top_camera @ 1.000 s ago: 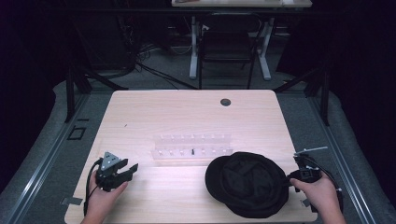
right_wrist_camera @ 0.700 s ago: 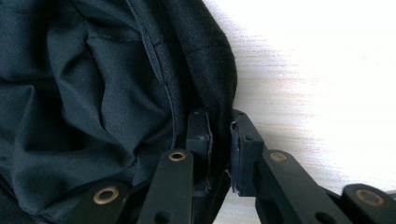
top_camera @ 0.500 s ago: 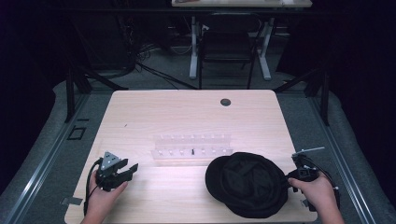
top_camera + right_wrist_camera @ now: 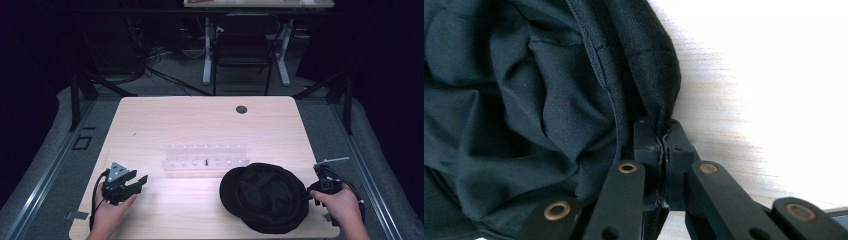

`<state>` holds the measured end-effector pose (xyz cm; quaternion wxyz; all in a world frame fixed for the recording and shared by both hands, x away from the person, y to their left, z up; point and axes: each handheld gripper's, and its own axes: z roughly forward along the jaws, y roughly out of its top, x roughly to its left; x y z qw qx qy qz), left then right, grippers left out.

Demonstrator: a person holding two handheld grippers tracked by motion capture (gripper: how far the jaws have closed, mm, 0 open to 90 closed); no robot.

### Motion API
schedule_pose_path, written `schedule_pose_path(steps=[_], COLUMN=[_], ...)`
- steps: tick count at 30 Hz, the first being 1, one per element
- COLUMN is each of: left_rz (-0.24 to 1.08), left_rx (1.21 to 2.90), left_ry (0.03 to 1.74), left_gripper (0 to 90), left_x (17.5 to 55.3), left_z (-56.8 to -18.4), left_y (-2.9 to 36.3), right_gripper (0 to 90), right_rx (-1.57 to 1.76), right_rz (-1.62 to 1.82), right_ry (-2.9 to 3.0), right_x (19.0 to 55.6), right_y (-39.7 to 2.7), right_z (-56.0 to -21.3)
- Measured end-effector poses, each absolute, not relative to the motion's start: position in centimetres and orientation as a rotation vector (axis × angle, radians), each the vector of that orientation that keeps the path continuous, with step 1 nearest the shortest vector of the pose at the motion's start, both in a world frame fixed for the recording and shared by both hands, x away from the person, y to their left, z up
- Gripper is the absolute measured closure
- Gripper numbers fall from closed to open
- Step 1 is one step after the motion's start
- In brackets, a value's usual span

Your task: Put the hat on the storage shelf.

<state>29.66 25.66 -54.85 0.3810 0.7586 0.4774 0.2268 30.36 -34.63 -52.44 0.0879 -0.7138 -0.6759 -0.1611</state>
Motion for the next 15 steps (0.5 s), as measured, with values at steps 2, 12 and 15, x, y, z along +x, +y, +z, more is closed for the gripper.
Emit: schedule_pose_path(steps=[2, 12, 15], left_rz=[0.579, 0.580, 0.581], left_rx=[1.937, 1.937, 1.937], left_ry=[1.218, 1.219, 1.218], left_gripper=[51.3, 51.3, 51.3], left_x=[29.7, 29.7, 29.6], left_z=[-54.9, -54.9, -54.9], left_y=[25.7, 25.7, 25.7], right_gripper=[87.9, 88.1, 88.1], right_rx=[-2.115, -2.088, -2.075], right_rz=[-0.504, -0.594, -0.628], right_ry=[-2.004, -1.941, -1.924], right_x=[30.3, 30.0, 29.9], right_y=[-34.8, -35.4, -35.7], right_z=[-52.4, -51.5, -51.2])
